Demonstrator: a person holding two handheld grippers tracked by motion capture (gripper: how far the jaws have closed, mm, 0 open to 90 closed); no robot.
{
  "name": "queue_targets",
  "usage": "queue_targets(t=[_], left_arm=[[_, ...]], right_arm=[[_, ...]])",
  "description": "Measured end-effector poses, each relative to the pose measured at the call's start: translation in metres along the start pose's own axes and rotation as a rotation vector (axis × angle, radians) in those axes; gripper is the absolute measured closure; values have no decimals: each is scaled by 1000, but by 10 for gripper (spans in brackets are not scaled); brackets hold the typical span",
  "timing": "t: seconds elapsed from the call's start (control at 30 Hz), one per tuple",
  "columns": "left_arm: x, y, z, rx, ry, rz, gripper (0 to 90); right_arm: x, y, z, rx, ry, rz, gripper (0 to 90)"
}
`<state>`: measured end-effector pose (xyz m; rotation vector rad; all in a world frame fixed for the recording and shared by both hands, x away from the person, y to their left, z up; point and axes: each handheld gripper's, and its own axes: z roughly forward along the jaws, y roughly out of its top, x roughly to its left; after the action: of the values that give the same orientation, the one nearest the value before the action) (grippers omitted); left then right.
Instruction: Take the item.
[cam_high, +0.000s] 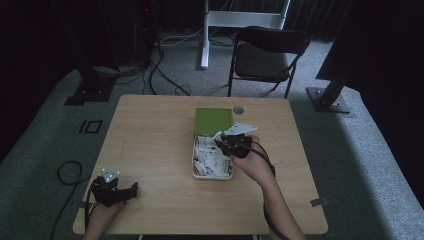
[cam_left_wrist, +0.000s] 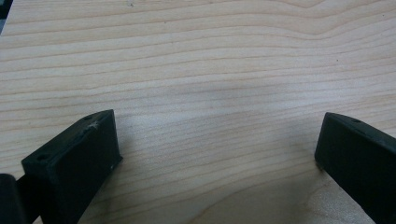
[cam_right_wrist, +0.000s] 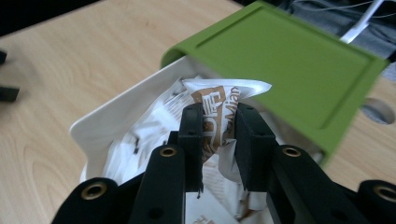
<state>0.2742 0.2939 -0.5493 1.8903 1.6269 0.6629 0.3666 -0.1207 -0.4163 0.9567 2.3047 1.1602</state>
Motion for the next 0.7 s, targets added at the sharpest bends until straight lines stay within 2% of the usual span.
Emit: queue_targets(t=[0.13,0.4,0.57,0.7], left_arm=[[0,0,0,-1,0,-1,6],[0,0,0,0,0,-3,6],[0,0,0,0,0,-1,7],[0,0,0,0,0,-2,6]], right_arm=[[-9,0,-9,-29,-32,16,739],[-32,-7,-24,-93,-126,88,739],[-48,-14,-25,-94,-194,121,739],[-60,-23,-19,-85,-238,160,739]])
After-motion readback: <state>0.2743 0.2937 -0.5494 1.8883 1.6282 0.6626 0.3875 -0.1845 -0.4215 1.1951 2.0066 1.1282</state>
